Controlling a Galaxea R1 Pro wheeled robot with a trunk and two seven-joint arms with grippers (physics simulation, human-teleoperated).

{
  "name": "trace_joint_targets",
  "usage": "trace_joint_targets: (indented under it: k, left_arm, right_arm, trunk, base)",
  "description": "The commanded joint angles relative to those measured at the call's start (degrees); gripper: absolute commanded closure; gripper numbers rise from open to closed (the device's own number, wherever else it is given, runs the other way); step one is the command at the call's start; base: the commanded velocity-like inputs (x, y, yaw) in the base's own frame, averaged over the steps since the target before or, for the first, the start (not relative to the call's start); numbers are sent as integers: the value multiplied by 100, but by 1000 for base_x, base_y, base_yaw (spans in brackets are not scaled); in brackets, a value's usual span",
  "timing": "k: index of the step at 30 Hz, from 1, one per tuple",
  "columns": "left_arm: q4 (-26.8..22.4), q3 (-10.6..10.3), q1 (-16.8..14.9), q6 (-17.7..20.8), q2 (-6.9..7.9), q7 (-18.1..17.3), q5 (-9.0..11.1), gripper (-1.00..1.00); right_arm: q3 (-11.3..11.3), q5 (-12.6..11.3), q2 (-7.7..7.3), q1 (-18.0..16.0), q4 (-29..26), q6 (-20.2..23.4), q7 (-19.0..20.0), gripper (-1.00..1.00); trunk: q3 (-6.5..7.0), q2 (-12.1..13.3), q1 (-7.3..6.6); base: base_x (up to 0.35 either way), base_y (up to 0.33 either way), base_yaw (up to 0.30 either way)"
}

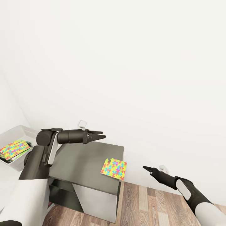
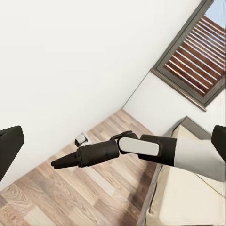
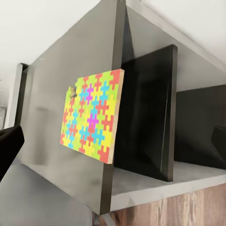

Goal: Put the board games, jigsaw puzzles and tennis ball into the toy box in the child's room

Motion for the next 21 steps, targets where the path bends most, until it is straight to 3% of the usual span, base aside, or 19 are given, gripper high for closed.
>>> trace_joint_targets:
  k: [1, 21]
  left_arm:
    - [0, -2, -6, 60, 1, -34, 10, -100]
    - [-34, -3, 180, 44, -58, -391, 8, -100]
  right_arm:
    - [0, -48, -7, -4, -2, 46, 7, -100]
    - [-11, -77, -13, -7, -10, 143, 679, -100]
  trunk:
    - [-13, -13, 4]
    - [-13, -13, 4]
  base:
    - [0, 0, 0]
    - [0, 0, 0]
